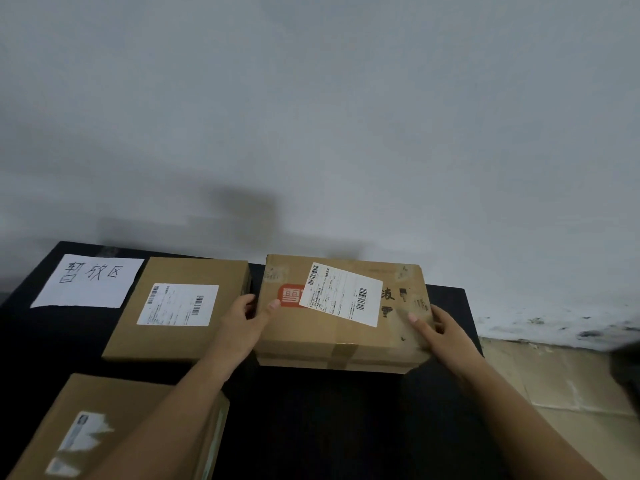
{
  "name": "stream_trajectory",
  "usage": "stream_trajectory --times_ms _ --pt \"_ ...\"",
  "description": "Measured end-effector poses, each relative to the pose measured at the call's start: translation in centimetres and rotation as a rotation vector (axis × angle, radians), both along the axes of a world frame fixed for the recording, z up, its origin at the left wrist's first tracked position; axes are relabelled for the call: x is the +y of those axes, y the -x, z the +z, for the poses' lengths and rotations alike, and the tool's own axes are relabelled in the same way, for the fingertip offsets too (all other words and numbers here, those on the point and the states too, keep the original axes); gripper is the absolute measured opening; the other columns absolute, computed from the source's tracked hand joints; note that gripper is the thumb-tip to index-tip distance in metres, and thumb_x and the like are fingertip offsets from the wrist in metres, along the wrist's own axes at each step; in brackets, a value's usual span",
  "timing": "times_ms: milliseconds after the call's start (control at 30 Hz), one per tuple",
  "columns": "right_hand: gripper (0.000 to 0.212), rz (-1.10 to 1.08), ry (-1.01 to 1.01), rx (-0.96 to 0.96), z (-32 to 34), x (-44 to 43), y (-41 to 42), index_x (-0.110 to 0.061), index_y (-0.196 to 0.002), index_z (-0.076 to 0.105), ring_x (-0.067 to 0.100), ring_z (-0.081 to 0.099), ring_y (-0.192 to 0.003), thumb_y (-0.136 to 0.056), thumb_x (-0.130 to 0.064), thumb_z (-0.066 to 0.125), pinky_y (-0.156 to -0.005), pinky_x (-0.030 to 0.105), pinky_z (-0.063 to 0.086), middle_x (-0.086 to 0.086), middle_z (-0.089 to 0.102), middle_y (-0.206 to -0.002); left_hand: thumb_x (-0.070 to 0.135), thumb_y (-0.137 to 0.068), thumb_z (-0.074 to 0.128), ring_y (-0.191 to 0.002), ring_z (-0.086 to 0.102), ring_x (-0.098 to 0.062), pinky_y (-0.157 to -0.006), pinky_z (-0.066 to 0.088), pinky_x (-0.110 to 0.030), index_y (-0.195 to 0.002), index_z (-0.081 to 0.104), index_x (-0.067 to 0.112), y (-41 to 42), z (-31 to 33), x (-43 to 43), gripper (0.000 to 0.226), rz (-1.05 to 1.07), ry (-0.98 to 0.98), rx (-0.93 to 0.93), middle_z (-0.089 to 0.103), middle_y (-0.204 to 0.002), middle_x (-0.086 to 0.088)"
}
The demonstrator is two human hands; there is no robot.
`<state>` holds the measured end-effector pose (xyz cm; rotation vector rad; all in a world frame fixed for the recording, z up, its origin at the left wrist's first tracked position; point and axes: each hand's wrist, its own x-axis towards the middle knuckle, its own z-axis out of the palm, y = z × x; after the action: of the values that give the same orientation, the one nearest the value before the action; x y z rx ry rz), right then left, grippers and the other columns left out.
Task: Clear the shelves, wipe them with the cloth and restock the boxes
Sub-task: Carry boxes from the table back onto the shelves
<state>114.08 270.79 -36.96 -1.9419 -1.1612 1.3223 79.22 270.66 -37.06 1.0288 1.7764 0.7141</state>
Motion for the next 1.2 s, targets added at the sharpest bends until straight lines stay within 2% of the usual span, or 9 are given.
stream_trajectory --times_ms 200,333,400,500,600,700,900,1067,1200 --pt "0.075 0.079 -0.135 -0.162 3.8 -0.2 0.7 -0.027 -0.155 0.035 0.009 0.057 -0.102 -0.091 -0.051 0.067 -0.076 0.025 0.050 -0.003 0.054 -0.141 0.057 -0.093 0.059 -0.137 0.047 -0.024 -0.105 0.041 -0.041 -0.151 0.042 0.022 0.9 3.8 -1.4 0.070 -0.033 -0.122 0.129 0.048 -0.153 -0.002" --pt "0.067 0.149 -0.219 -0.297 5.9 -0.7 1.8 -0.026 -0.151 0.045 0.021 0.049 -0.137 -0.092 -0.049 0.068 -0.109 0.042 0.044 -0.001 0.051 -0.151 0.056 -0.097 0.055 -0.134 0.050 -0.023 -0.103 0.044 -0.044 -0.147 0.044 0.030 2.4 6.0 -3.4 0.058 -0.059 -0.149 0.300 0.050 -0.150 0.002" --pt "0.055 0.204 -0.271 -0.351 7.1 -0.8 2.9 -0.025 -0.145 0.052 0.020 0.049 -0.136 -0.095 -0.043 0.066 -0.104 0.035 0.045 -0.001 0.053 -0.148 0.059 -0.096 0.052 -0.127 0.054 -0.020 -0.101 0.048 -0.045 -0.143 0.046 0.032 3.5 7.0 -4.8 0.055 -0.080 -0.166 0.390 0.053 -0.146 0.006" --pt "0.042 0.300 -0.323 -0.399 9.0 -1.2 5.4 -0.023 -0.136 0.060 0.011 0.060 -0.112 -0.098 -0.040 0.062 -0.076 0.020 0.048 -0.005 0.063 -0.129 0.061 -0.097 0.050 -0.114 0.059 -0.014 -0.094 0.053 -0.043 -0.136 0.051 0.036 5.5 8.6 -7.2 0.046 -0.076 -0.168 0.468 0.059 -0.136 0.011" --pt "0.037 0.386 -0.416 -0.483 10.2 -1.5 8.6 -0.034 -0.125 0.066 0.008 0.061 -0.107 -0.094 -0.053 0.058 -0.089 0.024 0.048 -0.013 0.066 -0.126 0.063 -0.097 0.048 -0.111 0.059 -0.010 -0.091 0.051 -0.038 -0.133 0.051 0.040 7.8 10.4 -10.2 0.043 -0.027 -0.149 0.559 0.060 -0.129 0.017" --pt "0.027 0.506 -0.422 -0.451 11.7 -2.2 12.9 -0.032 -0.123 0.066 0.006 0.056 -0.114 -0.100 -0.043 0.058 -0.086 0.020 0.036 -0.015 0.064 -0.126 0.064 -0.096 0.048 -0.104 0.060 -0.006 -0.091 0.053 -0.040 -0.129 0.054 0.040 10.7 11.9 -13.9 0.040 0.044 -0.141 0.597 0.062 -0.117 0.020" --pt "0.026 0.718 -0.514 -0.386 13.8 -3.7 23.8 -0.033 -0.125 0.065 0.014 0.061 -0.114 -0.101 -0.040 0.057 -0.101 0.039 0.050 -0.006 0.065 -0.129 0.064 -0.096 0.049 -0.104 0.061 -0.005 -0.083 0.051 -0.033 -0.121 0.060 0.039 18.1 14.3 -23.2 0.037 0.270 -0.110 0.702 0.066 -0.116 0.018" --pt "0.027 0.925 -0.620 -0.362 16.0 -7.1 34.7 -0.032 -0.126 0.064 0.006 0.056 -0.103 -0.102 -0.039 0.055 -0.085 0.026 0.044 -0.007 0.064 -0.130 0.064 -0.096 0.048 -0.108 0.063 -0.010 -0.082 0.051 -0.033 -0.117 0.061 0.040 24.8 16.5 -33.7 0.035 0.498 -0.062 0.766 0.067 -0.115 0.018" --pt "0.026 1.086 -0.669 -0.304 17.3 -12.6 43.5 -0.033 -0.127 0.064 0.013 0.061 -0.112 -0.103 -0.038 0.055 -0.093 0.031 0.048 -0.009 0.065 -0.130 0.067 -0.095 0.046 -0.104 0.065 -0.015 -0.082 0.053 -0.034 -0.110 0.063 0.039 29.7 17.4 -43.9 0.036 0.684 -0.006 0.806 0.070 -0.108 0.015"
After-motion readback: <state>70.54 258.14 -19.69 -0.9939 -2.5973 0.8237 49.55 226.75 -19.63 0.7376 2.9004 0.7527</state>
